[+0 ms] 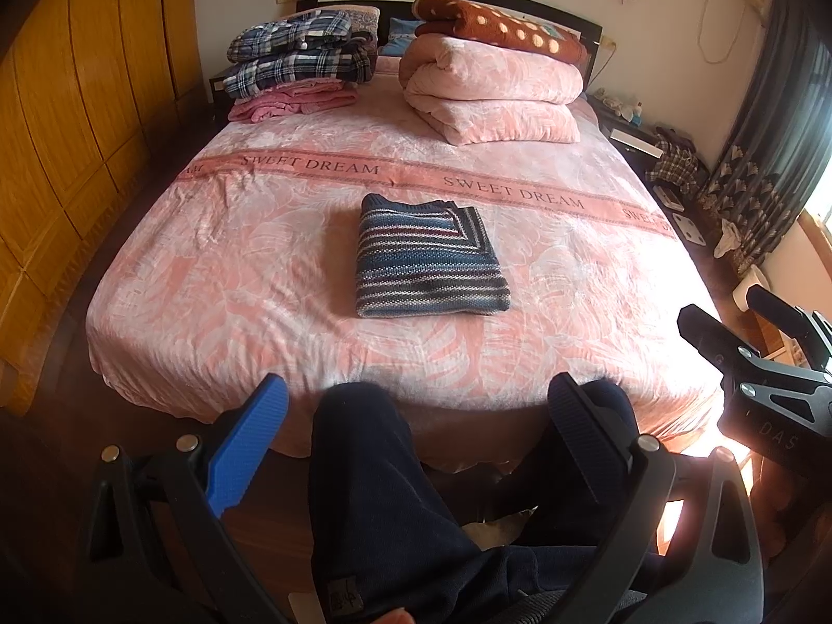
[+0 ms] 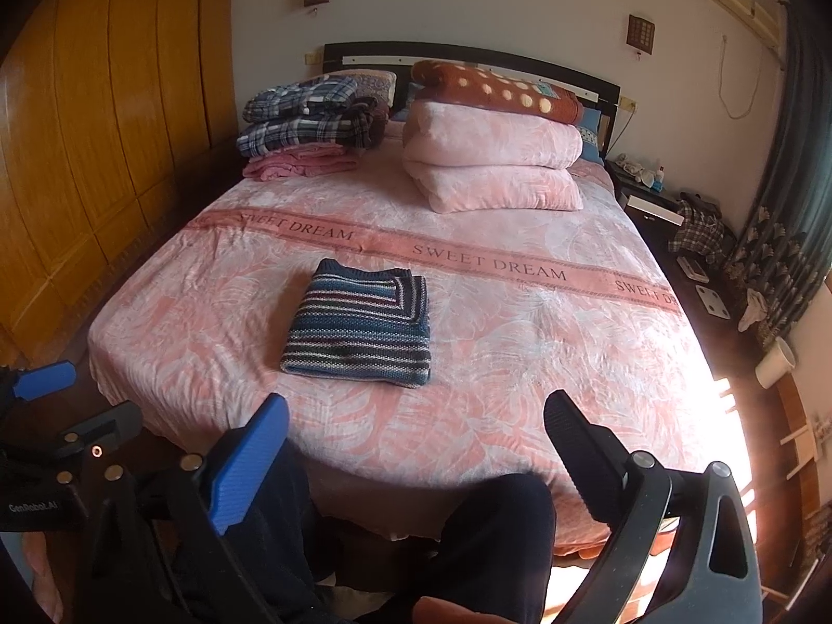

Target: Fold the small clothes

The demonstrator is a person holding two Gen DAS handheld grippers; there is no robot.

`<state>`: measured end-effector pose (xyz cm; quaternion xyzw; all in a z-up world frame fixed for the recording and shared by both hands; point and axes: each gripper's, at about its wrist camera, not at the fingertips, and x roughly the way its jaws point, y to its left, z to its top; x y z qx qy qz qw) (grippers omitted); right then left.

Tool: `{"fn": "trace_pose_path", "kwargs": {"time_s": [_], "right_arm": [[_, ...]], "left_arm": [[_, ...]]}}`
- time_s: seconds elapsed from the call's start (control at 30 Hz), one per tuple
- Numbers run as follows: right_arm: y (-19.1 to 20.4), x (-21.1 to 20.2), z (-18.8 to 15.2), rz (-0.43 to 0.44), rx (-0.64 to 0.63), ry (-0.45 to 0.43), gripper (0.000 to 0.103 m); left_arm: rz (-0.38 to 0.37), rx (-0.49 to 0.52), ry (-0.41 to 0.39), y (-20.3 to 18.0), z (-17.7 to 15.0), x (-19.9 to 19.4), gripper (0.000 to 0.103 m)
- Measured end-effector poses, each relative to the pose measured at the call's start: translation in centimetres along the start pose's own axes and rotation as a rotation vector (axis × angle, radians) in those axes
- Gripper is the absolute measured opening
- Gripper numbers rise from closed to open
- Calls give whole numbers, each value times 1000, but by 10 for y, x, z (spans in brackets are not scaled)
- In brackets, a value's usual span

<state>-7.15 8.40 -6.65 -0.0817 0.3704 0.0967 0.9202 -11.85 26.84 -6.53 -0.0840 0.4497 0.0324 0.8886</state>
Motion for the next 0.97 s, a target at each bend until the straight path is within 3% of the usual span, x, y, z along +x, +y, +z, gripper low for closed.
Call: {"fn": "trace_pose_path", "kwargs": {"time_s": [0.97], "right_arm": [[-2, 6, -5, 2, -5, 1, 99]], "left_arm": [[-1, -2, 8, 0, -5, 10, 100]]}}
